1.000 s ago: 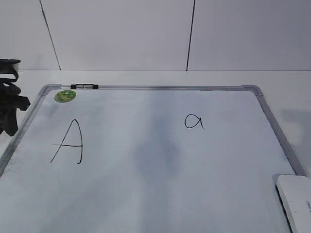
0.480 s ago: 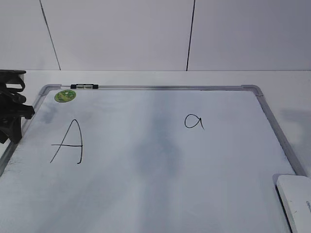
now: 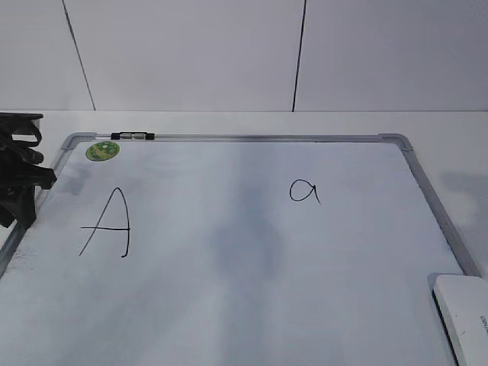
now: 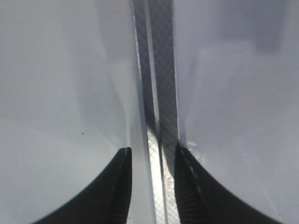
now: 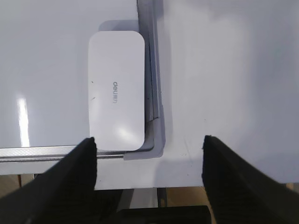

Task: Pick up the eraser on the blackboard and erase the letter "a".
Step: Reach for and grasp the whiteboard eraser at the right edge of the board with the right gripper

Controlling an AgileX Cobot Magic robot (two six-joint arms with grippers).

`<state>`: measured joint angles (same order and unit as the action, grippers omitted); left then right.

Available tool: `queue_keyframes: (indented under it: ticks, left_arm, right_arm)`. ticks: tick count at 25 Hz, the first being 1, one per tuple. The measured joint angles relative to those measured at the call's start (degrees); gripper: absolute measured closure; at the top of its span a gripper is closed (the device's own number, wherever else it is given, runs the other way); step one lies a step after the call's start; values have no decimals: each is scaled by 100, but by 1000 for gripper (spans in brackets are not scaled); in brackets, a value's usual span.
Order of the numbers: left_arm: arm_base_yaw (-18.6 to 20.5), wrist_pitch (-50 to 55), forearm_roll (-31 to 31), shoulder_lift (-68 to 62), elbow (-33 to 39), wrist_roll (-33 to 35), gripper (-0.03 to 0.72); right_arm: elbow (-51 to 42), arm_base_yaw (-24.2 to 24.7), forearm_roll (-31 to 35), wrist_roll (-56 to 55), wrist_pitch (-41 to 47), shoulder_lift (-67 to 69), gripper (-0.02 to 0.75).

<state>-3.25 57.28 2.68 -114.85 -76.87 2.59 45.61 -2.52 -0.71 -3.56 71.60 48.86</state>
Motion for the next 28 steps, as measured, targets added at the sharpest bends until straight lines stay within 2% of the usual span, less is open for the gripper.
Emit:
queue_keyframes:
  ticks: [3, 5, 10, 19, 24, 28]
  left_arm:
    - [3, 0, 0, 0, 0, 0, 456]
    - [3, 0, 12, 0, 0, 0, 490]
    - [12, 10, 52, 0, -13, -11, 661]
    - [15, 21, 78, -9, -13, -80, 672]
    - [15, 30, 78, -9, -13, -80, 672]
    - [15, 30, 78, -9, -13, -80, 672]
  right_arm:
    - [0, 0, 0, 0, 0, 0, 199]
    - [0, 0, 0, 0, 0, 0, 199]
    - [0, 0, 0, -13, 0, 0, 199]
    - [0, 0, 106, -187, 0, 0, 191]
    - [0, 0, 233, -296, 0, 100, 78]
    - [-175, 0, 542, -336, -22, 381, 61]
